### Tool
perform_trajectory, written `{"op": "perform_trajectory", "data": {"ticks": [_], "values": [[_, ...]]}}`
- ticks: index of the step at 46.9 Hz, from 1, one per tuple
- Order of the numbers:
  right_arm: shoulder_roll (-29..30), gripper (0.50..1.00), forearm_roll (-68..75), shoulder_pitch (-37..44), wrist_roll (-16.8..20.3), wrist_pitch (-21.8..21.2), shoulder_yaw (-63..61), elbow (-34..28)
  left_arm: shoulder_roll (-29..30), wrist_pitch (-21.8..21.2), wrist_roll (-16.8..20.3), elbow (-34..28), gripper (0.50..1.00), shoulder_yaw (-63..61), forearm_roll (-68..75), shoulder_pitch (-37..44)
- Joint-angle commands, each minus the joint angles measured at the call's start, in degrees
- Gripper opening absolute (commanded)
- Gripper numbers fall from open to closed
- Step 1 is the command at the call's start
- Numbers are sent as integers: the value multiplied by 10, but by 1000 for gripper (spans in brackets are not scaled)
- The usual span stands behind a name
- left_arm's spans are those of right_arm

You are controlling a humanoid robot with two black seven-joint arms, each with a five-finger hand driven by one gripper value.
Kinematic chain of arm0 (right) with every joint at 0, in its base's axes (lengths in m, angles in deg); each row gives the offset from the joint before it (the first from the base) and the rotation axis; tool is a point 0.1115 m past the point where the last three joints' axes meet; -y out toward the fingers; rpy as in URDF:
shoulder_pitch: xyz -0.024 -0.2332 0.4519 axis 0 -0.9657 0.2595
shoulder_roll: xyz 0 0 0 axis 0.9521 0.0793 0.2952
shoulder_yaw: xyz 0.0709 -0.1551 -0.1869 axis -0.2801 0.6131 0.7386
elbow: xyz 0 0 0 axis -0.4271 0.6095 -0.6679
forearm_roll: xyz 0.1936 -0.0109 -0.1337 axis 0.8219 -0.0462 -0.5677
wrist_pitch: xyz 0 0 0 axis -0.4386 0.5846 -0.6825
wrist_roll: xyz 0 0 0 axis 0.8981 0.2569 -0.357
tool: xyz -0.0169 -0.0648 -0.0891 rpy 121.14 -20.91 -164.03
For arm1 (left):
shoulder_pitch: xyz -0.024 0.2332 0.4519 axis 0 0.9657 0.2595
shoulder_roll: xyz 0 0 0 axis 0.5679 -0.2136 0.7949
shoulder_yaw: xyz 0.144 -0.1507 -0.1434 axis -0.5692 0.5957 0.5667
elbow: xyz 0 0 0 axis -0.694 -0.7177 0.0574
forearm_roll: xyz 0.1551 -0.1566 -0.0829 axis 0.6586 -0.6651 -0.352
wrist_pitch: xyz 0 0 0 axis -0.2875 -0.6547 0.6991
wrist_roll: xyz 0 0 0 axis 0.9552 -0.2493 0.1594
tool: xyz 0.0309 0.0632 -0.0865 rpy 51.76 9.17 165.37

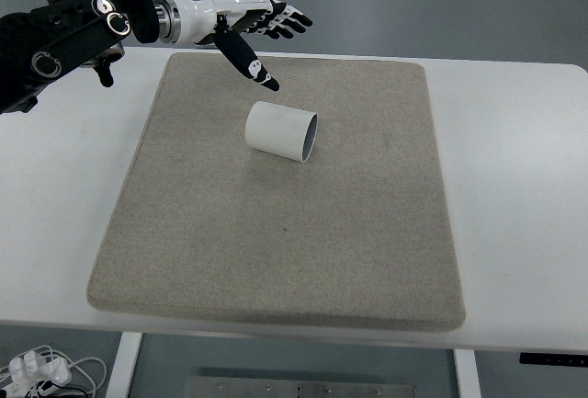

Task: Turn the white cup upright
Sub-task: 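Swing the left hand over the white cup lying on its side, then lower the left hand and close fingers around the cup's body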

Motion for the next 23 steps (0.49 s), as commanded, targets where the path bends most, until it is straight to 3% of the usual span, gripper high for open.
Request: {"op": "perform_trajectory", "data": {"ticks": [1,9,23], "values": [[0,952,0,0,0,0,0,-1,-1,3,-1,11,992,-1,52,1],[0,952,0,0,0,0,0,-1,-11,8,-2,14,981,-13,142,3],[0,952,0,0,0,0,0,-1,-48,7,-6,5,981,-28,181,1]]}}
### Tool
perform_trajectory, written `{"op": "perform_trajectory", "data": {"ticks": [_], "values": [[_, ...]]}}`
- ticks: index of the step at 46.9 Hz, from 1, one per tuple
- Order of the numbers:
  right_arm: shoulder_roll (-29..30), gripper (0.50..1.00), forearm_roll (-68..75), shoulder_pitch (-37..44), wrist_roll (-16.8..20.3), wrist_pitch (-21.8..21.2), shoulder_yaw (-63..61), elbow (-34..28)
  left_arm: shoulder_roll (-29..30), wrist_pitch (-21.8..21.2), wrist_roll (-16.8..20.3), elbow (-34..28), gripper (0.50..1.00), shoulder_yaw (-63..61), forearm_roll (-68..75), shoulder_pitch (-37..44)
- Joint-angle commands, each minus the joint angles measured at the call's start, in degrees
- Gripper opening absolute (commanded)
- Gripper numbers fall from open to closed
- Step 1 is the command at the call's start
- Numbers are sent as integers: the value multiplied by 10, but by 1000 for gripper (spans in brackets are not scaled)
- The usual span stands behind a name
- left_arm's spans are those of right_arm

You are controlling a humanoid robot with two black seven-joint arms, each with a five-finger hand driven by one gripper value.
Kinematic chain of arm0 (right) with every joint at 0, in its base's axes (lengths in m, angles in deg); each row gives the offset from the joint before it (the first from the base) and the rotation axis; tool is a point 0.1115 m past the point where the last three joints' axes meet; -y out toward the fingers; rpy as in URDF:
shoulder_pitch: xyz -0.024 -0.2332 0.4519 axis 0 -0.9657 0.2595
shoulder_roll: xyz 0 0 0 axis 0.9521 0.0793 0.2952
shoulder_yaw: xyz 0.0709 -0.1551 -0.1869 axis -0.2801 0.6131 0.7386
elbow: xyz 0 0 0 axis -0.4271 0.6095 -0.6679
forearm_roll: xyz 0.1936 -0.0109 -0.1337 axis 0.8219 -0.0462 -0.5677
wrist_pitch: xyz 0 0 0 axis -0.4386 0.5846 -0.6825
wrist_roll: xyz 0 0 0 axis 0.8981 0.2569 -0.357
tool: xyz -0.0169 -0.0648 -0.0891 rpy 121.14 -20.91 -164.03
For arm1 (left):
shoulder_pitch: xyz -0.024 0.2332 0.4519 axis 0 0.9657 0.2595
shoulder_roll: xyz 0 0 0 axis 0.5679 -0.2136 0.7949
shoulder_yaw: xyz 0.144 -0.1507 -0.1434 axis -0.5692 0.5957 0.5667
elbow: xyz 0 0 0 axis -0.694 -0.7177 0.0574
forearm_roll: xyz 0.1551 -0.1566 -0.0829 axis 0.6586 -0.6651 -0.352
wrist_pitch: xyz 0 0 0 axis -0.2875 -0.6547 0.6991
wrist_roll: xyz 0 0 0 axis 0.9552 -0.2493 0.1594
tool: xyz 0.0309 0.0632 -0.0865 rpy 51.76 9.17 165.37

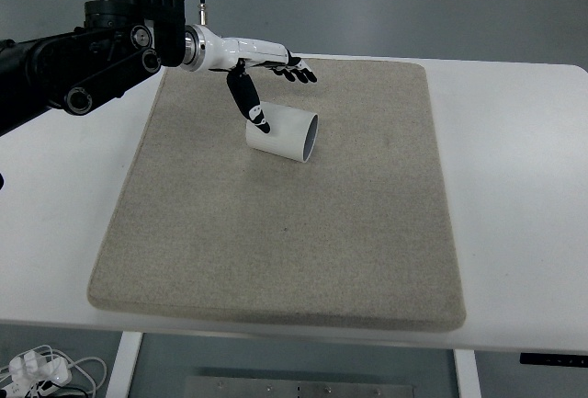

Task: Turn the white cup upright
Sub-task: 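Lower the left hand and close fingers around the cup's body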

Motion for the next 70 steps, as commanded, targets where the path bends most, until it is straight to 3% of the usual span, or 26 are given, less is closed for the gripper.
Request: {"op": "perform_trajectory", "data": {"ticks": [1,18,53,57,70], "values": [[0,952,0,0,0,0,0,0,-16,-2,0,-2,981,-10,18,0],[0,952,0,0,0,0,0,0,-65,-9,-5,-24,981,-45,44,2],[0,952,0,0,0,0,0,-1,-88,-28,-5,-53,958,-45,135,17],[0,952,0,0,0,0,0,-1,-88,-35,-5,-53,934,-45,137,18],[0,952,0,0,0,0,0,0,-88,-40,-5,-53,707,-51,140,19]]}}
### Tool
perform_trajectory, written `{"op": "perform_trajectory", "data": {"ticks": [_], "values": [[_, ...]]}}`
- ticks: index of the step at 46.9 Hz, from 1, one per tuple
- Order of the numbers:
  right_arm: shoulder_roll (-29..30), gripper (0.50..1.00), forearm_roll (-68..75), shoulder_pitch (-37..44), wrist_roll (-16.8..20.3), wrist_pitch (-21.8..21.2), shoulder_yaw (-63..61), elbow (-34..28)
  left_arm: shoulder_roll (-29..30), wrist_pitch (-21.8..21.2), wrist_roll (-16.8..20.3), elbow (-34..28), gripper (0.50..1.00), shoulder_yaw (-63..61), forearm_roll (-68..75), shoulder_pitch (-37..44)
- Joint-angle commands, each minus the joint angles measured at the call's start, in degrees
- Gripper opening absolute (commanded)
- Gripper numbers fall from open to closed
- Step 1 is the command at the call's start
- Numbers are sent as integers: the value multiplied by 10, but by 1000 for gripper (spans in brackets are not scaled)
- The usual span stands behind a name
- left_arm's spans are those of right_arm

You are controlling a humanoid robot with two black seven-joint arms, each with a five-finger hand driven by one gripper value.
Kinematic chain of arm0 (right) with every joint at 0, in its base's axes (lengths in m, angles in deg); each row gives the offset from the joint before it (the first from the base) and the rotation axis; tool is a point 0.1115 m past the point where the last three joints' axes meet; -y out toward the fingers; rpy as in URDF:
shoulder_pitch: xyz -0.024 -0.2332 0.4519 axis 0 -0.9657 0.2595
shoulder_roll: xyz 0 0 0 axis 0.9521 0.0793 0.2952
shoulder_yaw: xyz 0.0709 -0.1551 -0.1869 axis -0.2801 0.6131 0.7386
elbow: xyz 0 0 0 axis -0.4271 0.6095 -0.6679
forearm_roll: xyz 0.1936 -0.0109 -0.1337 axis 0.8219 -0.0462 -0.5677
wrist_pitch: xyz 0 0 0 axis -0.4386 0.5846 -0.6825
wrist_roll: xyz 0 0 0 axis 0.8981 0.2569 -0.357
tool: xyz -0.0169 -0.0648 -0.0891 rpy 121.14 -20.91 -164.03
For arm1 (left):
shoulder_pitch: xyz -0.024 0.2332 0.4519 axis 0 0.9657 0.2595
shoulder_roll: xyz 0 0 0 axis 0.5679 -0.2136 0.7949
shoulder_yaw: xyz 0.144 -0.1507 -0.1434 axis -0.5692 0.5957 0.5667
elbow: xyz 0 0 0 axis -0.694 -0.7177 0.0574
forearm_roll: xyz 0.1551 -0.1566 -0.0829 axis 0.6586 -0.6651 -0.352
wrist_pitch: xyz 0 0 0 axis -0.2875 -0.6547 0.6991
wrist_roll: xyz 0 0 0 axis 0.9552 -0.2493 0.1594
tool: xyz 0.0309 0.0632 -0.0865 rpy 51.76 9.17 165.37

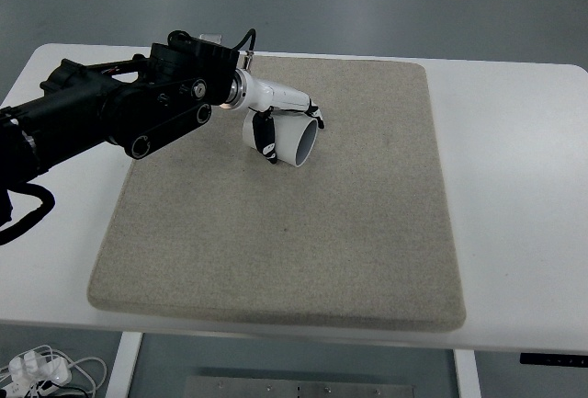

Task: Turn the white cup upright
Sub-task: 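Lower the left hand and close fingers around the cup's body, then lift the cup with the left hand, rotating its opening upward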

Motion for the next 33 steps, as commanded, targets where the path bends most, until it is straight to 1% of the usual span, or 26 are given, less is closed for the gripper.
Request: {"op": "perform_trajectory", "data": {"ticks": [1,3,4,5,6,11,16,22,26,33], "values": [[0,952,0,0,0,0,0,0,0,-1,-1,0,703,-3,0,-2],[0,952,0,0,0,0,0,0,0,-3,0,0,694,-2,0,-3],[0,952,0,0,0,0,0,0,0,-5,0,0,664,-2,0,-4],[0,952,0,0,0,0,0,0,0,-7,1,0,624,-1,-1,-5],[0,952,0,0,0,0,0,0,0,-8,1,0,598,-1,-2,-5],[0,952,0,0,0,0,0,0,4,-8,3,0,506,8,-9,-10],[0,952,0,0,0,0,0,0,11,-3,4,1,500,26,-28,-14],[0,952,0,0,0,0,0,0,17,8,3,0,500,52,-95,-16],[0,952,0,0,0,0,0,0,25,14,2,-11,500,55,-170,-16],[0,952,0,0,0,0,0,0,26,19,5,-51,500,57,-309,-10]]}}
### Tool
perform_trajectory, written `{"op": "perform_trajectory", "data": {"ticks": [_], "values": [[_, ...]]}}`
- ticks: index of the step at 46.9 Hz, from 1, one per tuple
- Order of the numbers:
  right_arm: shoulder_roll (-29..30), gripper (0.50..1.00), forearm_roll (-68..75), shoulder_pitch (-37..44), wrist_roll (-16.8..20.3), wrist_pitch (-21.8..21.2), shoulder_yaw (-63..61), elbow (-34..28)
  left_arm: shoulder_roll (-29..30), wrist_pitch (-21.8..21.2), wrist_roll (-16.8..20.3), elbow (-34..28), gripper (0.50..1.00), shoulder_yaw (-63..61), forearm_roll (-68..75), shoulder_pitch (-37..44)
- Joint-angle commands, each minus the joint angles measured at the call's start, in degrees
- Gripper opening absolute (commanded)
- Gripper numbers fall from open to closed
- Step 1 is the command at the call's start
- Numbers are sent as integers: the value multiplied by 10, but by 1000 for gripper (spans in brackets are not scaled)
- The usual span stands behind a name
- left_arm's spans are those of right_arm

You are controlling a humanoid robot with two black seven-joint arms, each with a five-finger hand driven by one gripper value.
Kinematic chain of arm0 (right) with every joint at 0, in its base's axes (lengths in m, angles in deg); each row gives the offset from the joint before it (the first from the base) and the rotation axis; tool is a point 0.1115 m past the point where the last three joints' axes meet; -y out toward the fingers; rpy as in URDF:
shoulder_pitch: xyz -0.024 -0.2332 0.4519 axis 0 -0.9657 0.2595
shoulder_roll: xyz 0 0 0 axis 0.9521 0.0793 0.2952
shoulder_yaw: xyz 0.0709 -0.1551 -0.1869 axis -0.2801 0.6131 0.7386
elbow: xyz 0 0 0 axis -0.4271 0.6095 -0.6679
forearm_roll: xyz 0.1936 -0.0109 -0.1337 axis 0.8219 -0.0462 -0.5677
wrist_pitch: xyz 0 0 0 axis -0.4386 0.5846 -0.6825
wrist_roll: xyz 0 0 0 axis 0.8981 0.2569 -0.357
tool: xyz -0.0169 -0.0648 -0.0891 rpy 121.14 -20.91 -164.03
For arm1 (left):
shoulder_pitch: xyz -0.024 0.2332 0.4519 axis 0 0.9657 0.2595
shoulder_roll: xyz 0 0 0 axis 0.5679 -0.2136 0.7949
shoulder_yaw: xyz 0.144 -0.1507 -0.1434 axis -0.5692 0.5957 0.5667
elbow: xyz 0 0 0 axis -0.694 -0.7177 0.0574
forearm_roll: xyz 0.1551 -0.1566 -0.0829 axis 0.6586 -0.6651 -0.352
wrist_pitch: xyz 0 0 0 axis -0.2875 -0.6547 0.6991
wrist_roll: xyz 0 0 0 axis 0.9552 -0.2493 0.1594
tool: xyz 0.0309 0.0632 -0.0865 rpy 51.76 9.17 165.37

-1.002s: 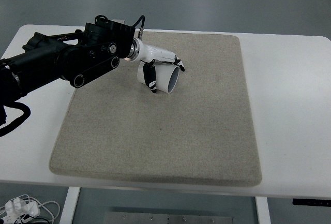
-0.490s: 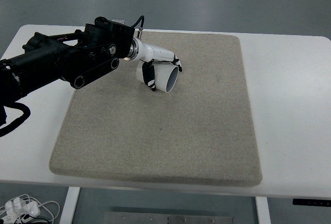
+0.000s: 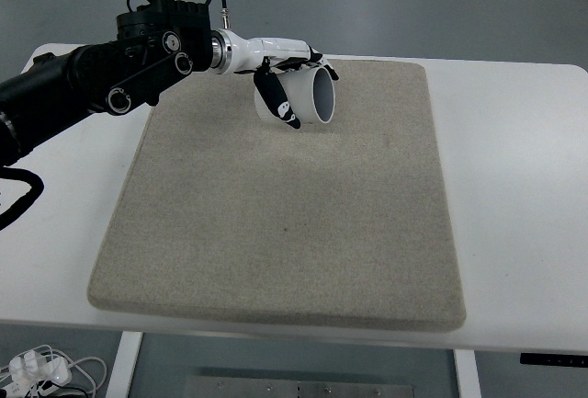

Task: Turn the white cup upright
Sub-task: 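Lift the cup with the left hand, rotating its opening upward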

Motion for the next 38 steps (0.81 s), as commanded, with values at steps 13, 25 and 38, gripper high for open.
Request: {"op": "perform_trajectory", "data": {"ticks": [13,25,38], "values": [[0,952,0,0,0,0,0,0,15,31,38,-18,501,34,-248,47],[0,952,0,0,0,0,0,-1,13,34,97,-13,501,137,-249,110],[0,952,0,0,0,0,0,0,-1,59,176,-3,500,256,-249,191]]}}
